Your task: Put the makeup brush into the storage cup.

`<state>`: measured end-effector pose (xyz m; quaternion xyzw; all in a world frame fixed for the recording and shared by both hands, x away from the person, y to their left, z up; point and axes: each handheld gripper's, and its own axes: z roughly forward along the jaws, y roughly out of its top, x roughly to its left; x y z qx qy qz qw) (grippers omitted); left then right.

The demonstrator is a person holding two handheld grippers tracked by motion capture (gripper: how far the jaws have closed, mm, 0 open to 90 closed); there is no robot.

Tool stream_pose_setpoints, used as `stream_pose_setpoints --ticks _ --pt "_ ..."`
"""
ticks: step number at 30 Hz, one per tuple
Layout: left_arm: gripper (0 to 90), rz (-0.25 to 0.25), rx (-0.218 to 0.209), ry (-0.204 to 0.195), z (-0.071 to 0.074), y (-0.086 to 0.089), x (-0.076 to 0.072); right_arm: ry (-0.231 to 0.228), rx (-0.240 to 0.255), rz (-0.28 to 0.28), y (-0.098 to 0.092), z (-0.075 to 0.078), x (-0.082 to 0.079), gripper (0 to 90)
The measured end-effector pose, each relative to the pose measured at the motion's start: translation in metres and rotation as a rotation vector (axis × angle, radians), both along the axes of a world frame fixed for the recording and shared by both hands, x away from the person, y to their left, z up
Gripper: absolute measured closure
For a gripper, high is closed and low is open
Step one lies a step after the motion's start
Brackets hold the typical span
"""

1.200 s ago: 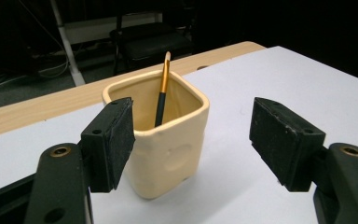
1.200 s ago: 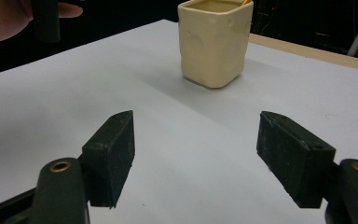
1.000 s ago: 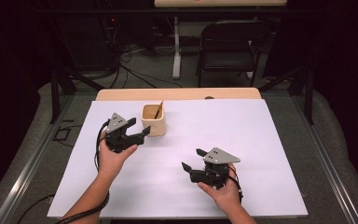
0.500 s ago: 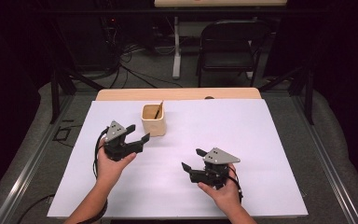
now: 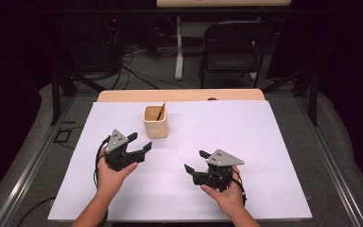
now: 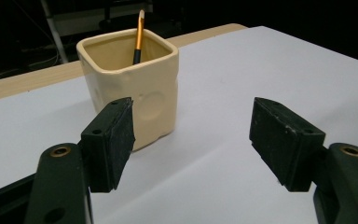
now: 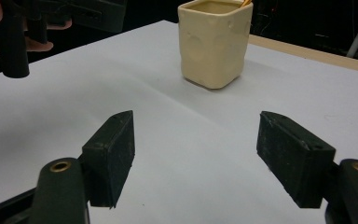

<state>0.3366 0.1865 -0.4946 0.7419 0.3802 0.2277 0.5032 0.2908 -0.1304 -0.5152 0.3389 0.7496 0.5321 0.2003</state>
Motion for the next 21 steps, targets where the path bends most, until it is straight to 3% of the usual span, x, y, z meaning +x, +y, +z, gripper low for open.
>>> stream_pose_setpoints --ticks 8,13,21 --pt "30.9 -0.002 -0.007 -0.007 -0.006 0.001 -0.009 0.001 -0.005 0.0 0.0 0.0 0.0 27.6" --pt "30.9 -0.001 0.01 -0.005 -0.009 0.004 -0.014 0.001 -0.003 -0.001 0.0 0.0 0.0 27.6" --pt "30.9 0.003 -0.005 -0.008 -0.013 0.01 -0.022 0.003 -0.005 0.0 0.0 -0.001 0.0 27.6"
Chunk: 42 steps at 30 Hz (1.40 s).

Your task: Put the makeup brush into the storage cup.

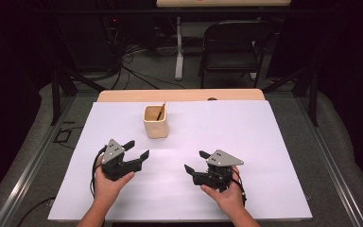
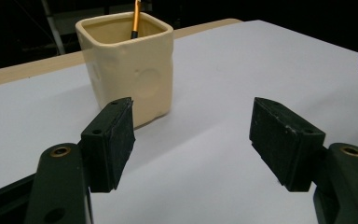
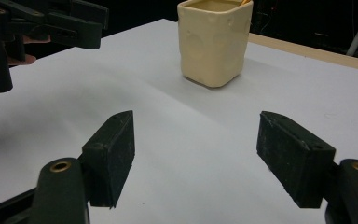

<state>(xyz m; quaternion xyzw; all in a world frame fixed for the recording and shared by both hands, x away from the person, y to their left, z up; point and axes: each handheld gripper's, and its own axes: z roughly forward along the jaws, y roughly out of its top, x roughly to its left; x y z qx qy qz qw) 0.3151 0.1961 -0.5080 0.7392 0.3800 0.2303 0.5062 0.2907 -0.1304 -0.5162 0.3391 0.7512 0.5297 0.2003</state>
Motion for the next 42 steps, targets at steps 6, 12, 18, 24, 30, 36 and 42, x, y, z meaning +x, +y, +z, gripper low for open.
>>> stream_pose_setpoints --ticks 6,12,18,24,30,36,42 --pt "30.9 0.007 -0.014 -0.002 -0.003 0.004 -0.004 -0.001 0.001 -0.002 -0.001 0.0 0.0 27.6" --pt "30.9 -0.009 0.008 -0.01 -0.006 0.007 -0.008 0.0 -0.003 0.0 0.0 0.0 0.0 27.6" --pt "30.9 -0.007 -0.005 -0.006 -0.011 0.01 -0.012 0.002 -0.001 -0.001 0.0 -0.001 0.0 27.6" --pt "30.9 -0.011 -0.014 -0.005 -0.017 0.012 -0.015 0.003 -0.005 0.001 0.001 -0.002 0.0 27.6" --pt "31.0 -0.004 -0.034 0.003 -0.024 0.014 -0.018 0.01 -0.007 0.0 0.001 -0.004 0.0 27.6" --pt "31.0 0.001 -0.035 0.001 -0.025 0.015 -0.019 0.011 -0.007 0.0 0.001 -0.004 0.0 27.6" --pt "31.0 0.008 -0.029 0.005 -0.028 0.017 -0.021 0.011 -0.005 -0.002 0.001 -0.004 0.0 27.6"
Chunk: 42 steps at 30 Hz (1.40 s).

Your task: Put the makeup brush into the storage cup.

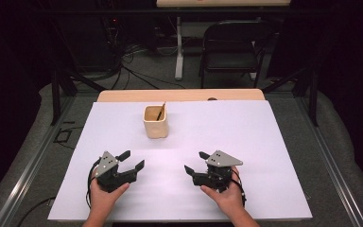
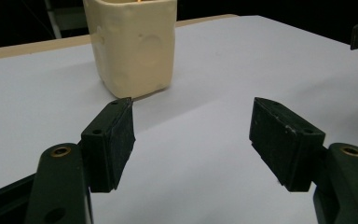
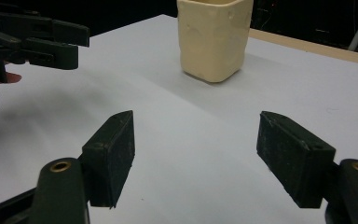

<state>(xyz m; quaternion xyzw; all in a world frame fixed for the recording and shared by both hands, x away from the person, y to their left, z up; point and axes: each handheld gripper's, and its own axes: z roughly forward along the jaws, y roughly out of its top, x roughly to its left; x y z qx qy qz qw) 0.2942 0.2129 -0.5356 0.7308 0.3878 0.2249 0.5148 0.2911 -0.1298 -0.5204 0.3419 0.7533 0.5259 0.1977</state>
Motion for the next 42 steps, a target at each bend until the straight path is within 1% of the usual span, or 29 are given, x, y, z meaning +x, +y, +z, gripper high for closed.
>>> stream_pose_setpoints --ticks 6,10,22,40,42 --pt "31.0 -0.003 0.004 0.006 -0.0026 0.0 -0.0016 0.0 -0.003 0.004 0.001 -0.0008 -0.0002 27.6" --pt "31.0 0.0 0.009 0.001 -0.0032 -0.0002 -0.0026 0.003 -0.004 0.004 0.0009 -0.0013 0.0 27.6" --pt "31.0 0.002 0.005 0.009 -0.005 -0.0016 -0.0055 0.005 -0.004 0.003 0.0002 -0.0016 0.0002 27.6" --pt "31.0 -0.007 0.043 0.014 -0.0087 -0.006 -0.0078 0.007 -0.006 0.001 0.0 -0.0029 0.0007 27.6" --pt "31.0 -0.007 0.038 0.014 -0.0089 -0.0056 -0.0076 0.008 -0.003 0.002 -0.0001 -0.0032 0.0009 27.6"
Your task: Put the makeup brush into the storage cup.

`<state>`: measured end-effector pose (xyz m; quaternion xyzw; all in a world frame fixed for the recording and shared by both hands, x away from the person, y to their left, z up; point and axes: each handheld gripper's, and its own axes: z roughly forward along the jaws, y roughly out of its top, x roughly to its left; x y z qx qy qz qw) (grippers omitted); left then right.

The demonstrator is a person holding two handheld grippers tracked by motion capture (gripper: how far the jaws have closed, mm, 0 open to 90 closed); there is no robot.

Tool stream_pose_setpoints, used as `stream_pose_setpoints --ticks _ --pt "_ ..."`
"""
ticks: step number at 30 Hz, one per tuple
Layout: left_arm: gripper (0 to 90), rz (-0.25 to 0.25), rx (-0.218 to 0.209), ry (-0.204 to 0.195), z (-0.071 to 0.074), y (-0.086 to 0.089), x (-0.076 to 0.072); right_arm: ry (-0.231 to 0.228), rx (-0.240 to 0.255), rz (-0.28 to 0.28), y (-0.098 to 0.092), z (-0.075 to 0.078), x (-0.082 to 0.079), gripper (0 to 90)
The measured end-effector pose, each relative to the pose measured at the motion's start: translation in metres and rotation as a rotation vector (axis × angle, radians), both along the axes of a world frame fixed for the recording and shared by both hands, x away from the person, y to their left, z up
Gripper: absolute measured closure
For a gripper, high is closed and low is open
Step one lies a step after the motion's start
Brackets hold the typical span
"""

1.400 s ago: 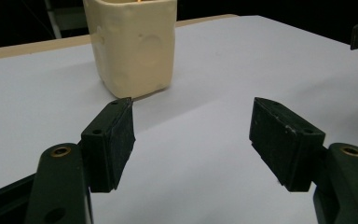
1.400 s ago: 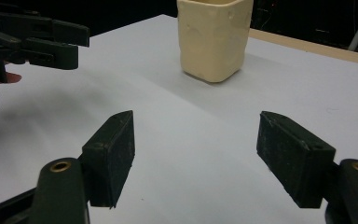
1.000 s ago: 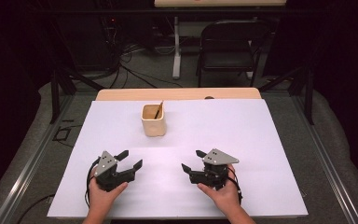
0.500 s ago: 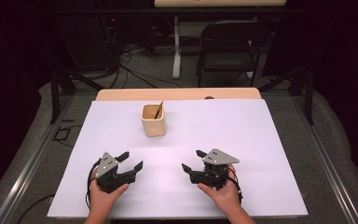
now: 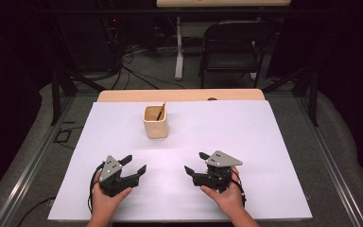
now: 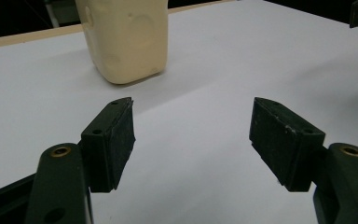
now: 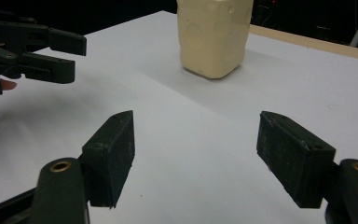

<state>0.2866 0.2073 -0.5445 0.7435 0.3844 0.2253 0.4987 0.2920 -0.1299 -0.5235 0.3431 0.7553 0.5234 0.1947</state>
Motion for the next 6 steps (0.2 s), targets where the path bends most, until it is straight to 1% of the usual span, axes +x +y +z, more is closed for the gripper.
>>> stream_pose_setpoints --ticks 6 --pt "31.0 0.007 0.0 0.011 -0.0021 0.0019 0.0009 0.004 -0.007 -0.001 -0.0004 -0.0016 0.0005 27.6"
